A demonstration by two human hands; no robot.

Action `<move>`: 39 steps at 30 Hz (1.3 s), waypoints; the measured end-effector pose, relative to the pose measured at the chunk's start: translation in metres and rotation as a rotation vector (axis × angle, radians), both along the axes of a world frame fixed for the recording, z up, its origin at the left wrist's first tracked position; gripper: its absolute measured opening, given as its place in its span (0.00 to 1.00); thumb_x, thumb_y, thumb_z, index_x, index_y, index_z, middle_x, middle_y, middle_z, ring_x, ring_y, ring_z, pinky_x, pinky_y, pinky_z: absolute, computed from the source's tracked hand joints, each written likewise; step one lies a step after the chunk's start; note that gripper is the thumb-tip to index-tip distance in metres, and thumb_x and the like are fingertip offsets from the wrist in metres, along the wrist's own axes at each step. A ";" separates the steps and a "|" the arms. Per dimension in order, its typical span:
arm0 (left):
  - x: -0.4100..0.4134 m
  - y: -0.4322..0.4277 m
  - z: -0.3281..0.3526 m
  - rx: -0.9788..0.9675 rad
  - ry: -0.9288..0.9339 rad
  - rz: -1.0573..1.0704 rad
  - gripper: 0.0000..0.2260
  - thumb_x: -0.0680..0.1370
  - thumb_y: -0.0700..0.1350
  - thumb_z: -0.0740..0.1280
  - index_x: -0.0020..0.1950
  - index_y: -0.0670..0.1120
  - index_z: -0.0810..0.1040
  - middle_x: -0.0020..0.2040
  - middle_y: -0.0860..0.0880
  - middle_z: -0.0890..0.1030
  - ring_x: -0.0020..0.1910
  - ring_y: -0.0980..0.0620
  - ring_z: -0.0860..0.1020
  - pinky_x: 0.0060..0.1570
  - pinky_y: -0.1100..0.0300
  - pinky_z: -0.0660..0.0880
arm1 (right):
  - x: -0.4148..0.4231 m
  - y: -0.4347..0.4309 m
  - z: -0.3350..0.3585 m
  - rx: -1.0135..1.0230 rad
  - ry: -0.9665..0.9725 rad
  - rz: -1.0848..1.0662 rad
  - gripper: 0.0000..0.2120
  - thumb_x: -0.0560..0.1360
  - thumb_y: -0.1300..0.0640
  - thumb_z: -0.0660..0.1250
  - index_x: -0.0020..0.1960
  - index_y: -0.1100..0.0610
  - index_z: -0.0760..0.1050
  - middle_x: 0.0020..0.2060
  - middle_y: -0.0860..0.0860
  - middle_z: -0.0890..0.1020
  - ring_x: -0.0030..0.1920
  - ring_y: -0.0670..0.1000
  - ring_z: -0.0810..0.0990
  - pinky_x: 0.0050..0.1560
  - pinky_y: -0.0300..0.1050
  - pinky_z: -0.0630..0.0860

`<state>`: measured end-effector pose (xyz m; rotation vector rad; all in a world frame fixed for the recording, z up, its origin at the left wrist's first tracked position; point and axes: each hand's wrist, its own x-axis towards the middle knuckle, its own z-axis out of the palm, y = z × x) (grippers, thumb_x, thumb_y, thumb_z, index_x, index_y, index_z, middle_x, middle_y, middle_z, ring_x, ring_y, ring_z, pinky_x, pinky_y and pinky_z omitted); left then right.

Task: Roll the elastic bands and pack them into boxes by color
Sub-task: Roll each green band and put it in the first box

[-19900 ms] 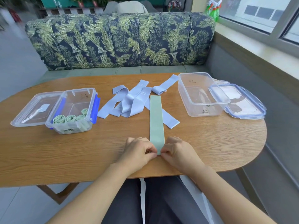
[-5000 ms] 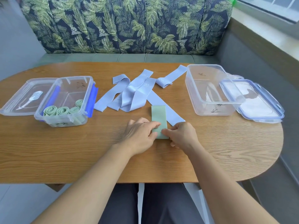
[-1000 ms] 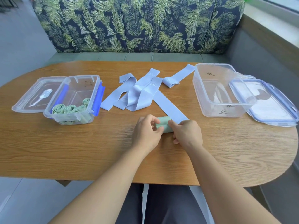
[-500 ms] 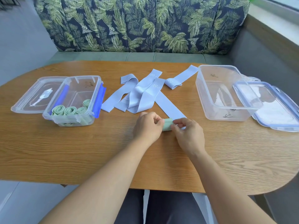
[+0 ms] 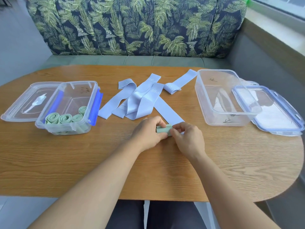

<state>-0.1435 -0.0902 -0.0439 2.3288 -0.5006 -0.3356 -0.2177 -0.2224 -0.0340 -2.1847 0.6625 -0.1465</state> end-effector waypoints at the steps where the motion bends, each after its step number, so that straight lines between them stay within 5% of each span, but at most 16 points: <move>1: -0.001 0.000 0.001 -0.014 -0.013 0.000 0.11 0.71 0.49 0.75 0.46 0.57 0.75 0.49 0.53 0.79 0.47 0.53 0.78 0.49 0.54 0.76 | -0.001 0.001 0.002 -0.009 -0.005 0.006 0.02 0.75 0.52 0.67 0.46 0.48 0.79 0.37 0.41 0.79 0.42 0.49 0.78 0.43 0.44 0.72; 9: -0.010 0.025 0.025 -0.342 0.123 0.011 0.09 0.71 0.42 0.76 0.45 0.51 0.78 0.41 0.56 0.82 0.38 0.63 0.79 0.42 0.68 0.75 | -0.004 0.012 0.030 -0.009 -0.091 0.133 0.15 0.74 0.51 0.69 0.60 0.49 0.77 0.52 0.43 0.81 0.49 0.46 0.80 0.52 0.47 0.77; 13: -0.015 0.056 0.040 -0.448 0.162 0.002 0.08 0.71 0.42 0.77 0.46 0.47 0.80 0.40 0.55 0.82 0.36 0.63 0.78 0.40 0.70 0.73 | -0.003 0.026 0.054 0.377 -0.130 0.296 0.25 0.74 0.62 0.71 0.69 0.54 0.70 0.58 0.51 0.80 0.52 0.45 0.82 0.53 0.40 0.79; 21: -0.035 0.118 0.064 -0.567 0.059 0.118 0.12 0.70 0.41 0.77 0.48 0.51 0.78 0.44 0.52 0.84 0.39 0.60 0.79 0.42 0.69 0.74 | -0.001 0.082 0.079 0.502 -0.237 0.431 0.19 0.76 0.69 0.67 0.64 0.57 0.72 0.51 0.60 0.83 0.43 0.50 0.79 0.40 0.37 0.76; 25: -0.043 0.142 0.076 -0.619 0.012 0.152 0.11 0.70 0.40 0.76 0.48 0.48 0.78 0.43 0.49 0.84 0.38 0.59 0.80 0.42 0.67 0.76 | -0.002 0.107 0.085 0.523 -0.280 0.464 0.16 0.77 0.68 0.67 0.62 0.57 0.73 0.49 0.57 0.83 0.42 0.48 0.79 0.38 0.37 0.75; 31: -0.050 0.155 0.073 -0.486 -0.140 0.155 0.04 0.73 0.45 0.75 0.45 0.52 0.82 0.42 0.52 0.85 0.42 0.51 0.82 0.48 0.52 0.79 | -0.008 0.129 0.087 0.540 -0.314 0.372 0.13 0.76 0.67 0.66 0.60 0.57 0.75 0.47 0.59 0.83 0.39 0.46 0.79 0.38 0.36 0.74; 35: -0.057 0.153 0.075 -0.338 -0.219 0.138 0.10 0.70 0.53 0.76 0.47 0.58 0.77 0.40 0.62 0.82 0.40 0.57 0.81 0.44 0.53 0.79 | -0.012 0.133 0.091 0.534 -0.332 0.309 0.09 0.77 0.65 0.68 0.54 0.55 0.76 0.42 0.54 0.82 0.33 0.41 0.78 0.36 0.35 0.75; 39: -0.061 0.148 0.079 -0.385 -0.191 0.139 0.08 0.71 0.52 0.76 0.45 0.56 0.79 0.40 0.59 0.83 0.40 0.55 0.82 0.45 0.51 0.79 | -0.013 0.130 0.094 0.462 -0.312 0.303 0.02 0.76 0.63 0.69 0.49 0.58 0.79 0.38 0.52 0.82 0.35 0.46 0.77 0.34 0.35 0.75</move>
